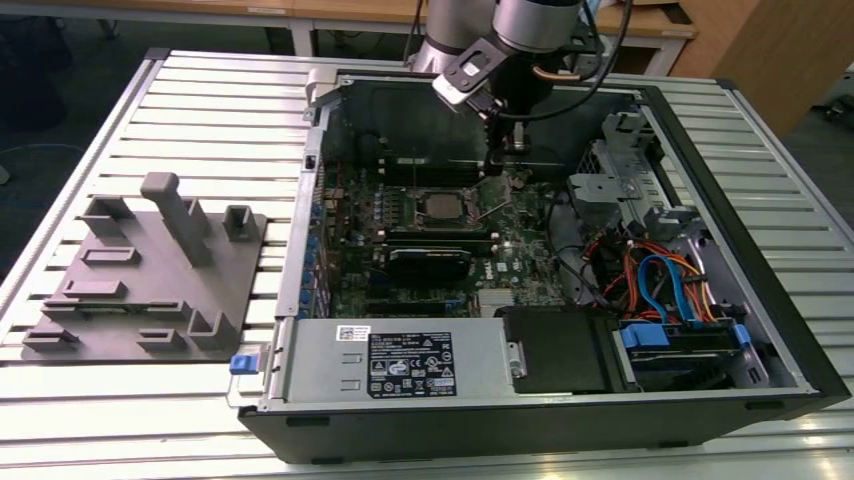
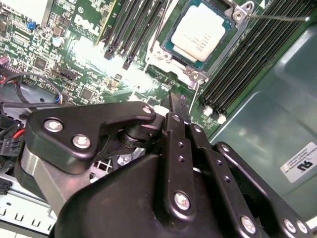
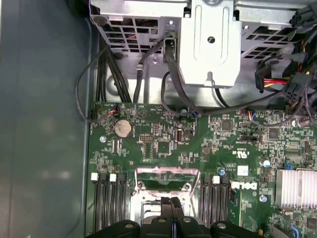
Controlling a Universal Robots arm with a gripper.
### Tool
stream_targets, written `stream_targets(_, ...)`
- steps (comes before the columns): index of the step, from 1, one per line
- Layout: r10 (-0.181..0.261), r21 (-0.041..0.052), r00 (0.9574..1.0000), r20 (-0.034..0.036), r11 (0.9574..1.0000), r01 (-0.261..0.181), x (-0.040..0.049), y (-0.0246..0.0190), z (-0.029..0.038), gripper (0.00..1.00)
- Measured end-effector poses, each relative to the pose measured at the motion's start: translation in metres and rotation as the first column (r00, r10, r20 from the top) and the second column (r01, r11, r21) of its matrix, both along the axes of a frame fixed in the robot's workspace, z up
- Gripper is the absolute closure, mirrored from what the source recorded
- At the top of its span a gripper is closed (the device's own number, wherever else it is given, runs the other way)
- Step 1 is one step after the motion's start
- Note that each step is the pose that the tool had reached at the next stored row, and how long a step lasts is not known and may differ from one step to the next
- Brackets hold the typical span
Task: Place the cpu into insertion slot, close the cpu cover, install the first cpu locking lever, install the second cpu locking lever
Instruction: 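Close the cpu cover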
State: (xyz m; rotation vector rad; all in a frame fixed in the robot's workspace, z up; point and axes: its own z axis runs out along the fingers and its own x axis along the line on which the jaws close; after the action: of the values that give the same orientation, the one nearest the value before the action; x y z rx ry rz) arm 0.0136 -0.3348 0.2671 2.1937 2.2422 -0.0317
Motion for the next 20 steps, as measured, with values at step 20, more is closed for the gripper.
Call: stream_targets(20, 0.0, -0.0003, 1.0, -0.0002, 1.0, 0.0, 0.0171, 0.0006, -0.007, 0.9)
